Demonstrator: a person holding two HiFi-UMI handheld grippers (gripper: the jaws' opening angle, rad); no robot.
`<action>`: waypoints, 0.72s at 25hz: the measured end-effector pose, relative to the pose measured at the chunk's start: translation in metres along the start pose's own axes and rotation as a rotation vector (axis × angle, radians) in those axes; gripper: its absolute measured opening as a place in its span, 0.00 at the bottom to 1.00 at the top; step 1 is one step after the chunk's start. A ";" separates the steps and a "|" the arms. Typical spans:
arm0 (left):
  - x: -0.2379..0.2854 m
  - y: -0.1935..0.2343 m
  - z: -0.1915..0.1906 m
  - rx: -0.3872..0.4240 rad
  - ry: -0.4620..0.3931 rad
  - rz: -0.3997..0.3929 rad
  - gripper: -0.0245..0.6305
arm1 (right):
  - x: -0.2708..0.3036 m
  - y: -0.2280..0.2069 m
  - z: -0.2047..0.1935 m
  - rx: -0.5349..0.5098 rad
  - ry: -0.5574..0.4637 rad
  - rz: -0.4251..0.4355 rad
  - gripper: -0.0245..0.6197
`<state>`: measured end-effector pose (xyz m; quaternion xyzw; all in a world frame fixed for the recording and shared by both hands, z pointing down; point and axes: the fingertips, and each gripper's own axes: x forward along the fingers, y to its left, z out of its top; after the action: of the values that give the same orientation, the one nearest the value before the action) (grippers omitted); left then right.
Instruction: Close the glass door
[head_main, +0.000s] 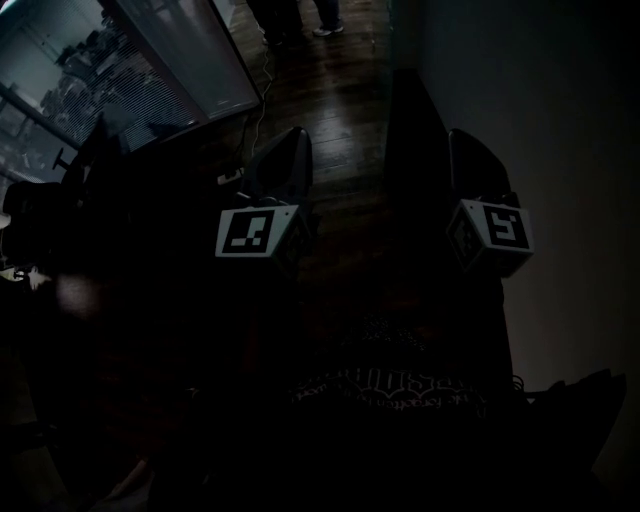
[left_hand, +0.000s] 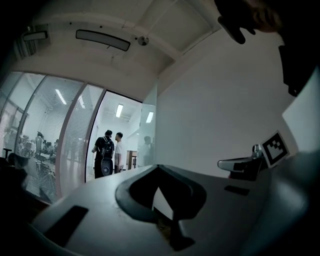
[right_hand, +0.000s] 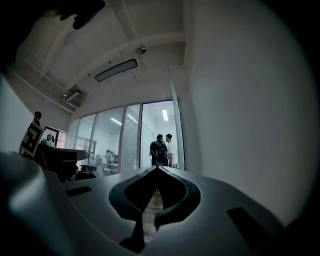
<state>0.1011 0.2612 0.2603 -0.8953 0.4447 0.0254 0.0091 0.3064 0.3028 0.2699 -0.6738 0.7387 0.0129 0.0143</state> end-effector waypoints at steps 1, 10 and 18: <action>0.006 0.000 -0.001 -0.004 0.000 -0.001 0.03 | 0.005 -0.004 -0.001 0.002 0.000 0.001 0.04; 0.057 0.031 -0.026 0.001 -0.010 0.025 0.03 | 0.074 -0.021 -0.029 0.010 -0.006 0.024 0.04; 0.121 0.063 -0.014 0.011 -0.030 0.060 0.03 | 0.152 -0.045 -0.013 -0.010 -0.029 0.048 0.04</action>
<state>0.1247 0.1265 0.2686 -0.8811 0.4711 0.0364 0.0199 0.3373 0.1472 0.2773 -0.6555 0.7544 0.0267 0.0216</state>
